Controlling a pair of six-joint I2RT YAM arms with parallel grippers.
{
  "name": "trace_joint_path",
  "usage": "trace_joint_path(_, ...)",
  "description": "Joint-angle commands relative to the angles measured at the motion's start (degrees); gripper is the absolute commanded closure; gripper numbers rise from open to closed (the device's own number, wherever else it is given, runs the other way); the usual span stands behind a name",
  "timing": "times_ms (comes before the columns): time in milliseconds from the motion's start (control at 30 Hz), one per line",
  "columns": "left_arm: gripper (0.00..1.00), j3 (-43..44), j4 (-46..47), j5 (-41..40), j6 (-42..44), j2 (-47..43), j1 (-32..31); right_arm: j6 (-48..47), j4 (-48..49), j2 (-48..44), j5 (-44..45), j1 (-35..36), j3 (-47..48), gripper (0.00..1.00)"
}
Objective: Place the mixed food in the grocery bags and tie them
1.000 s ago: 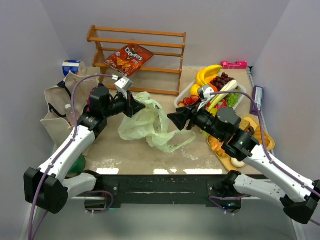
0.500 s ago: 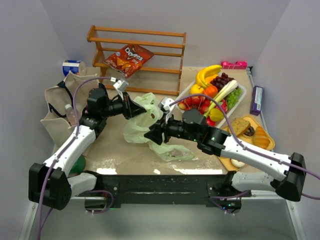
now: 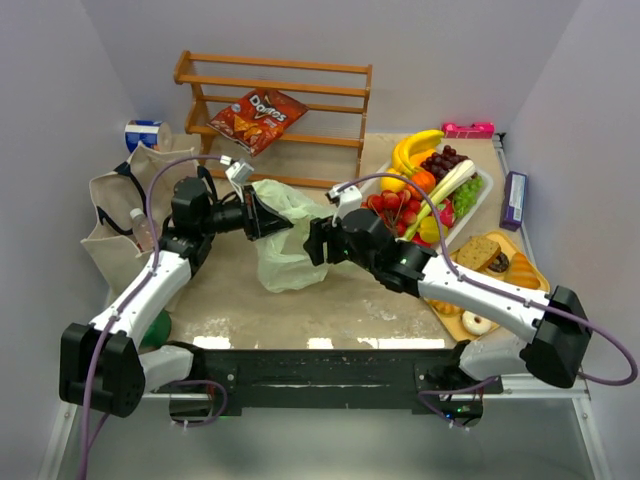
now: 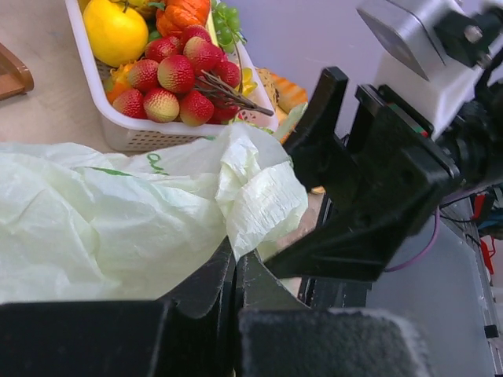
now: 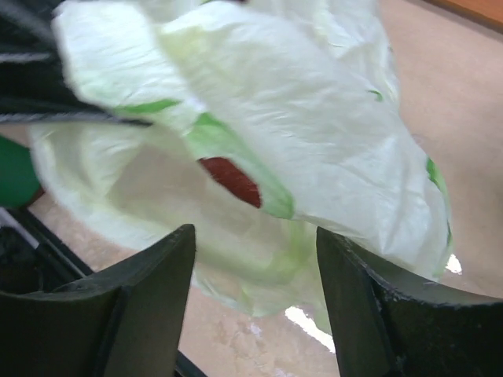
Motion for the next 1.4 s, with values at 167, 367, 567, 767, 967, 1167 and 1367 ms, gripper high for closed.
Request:
trace_joint_path(167, 1.00, -1.4, 5.3, 3.8, -2.6, -0.8, 0.4, 3.9, 13.1, -0.5, -12.4, -6.4, -6.0, 0.23)
trace_joint_path(367, 1.00, -1.8, 4.7, 2.1, -1.5, -1.9, 0.4, 10.0, 16.1, -1.0, -19.4, -8.0, -8.0, 0.28)
trace_joint_path(567, 1.00, -1.8, 3.7, 0.5, -0.5, -2.2, 0.4, 16.4, 17.5, -0.3, -25.4, -8.1, -9.3, 0.50)
trace_joint_path(767, 0.90, 1.0, -7.4, -10.4, 9.2, -3.7, 0.4, 16.3, 11.7, -4.4, -23.5, -8.1, -7.9, 0.95)
trace_joint_path(967, 0.23, 3.1, -14.2, -20.0, 16.9, -7.8, -2.4, 12.7, 1.7, -9.6, -23.5, -8.1, -2.5, 0.99)
trace_joint_path(1167, 0.14, 5.5, -15.0, -30.1, 23.3, -15.5, -8.9, 11.9, -2.9, -11.8, -23.6, -8.1, 1.5, 1.00)
trace_joint_path(1367, 0.15, 1.3, -5.6, -21.4, 21.8, -23.8, -12.1, 13.1, -1.1, -12.0, -22.7, -8.1, 2.9, 1.00)
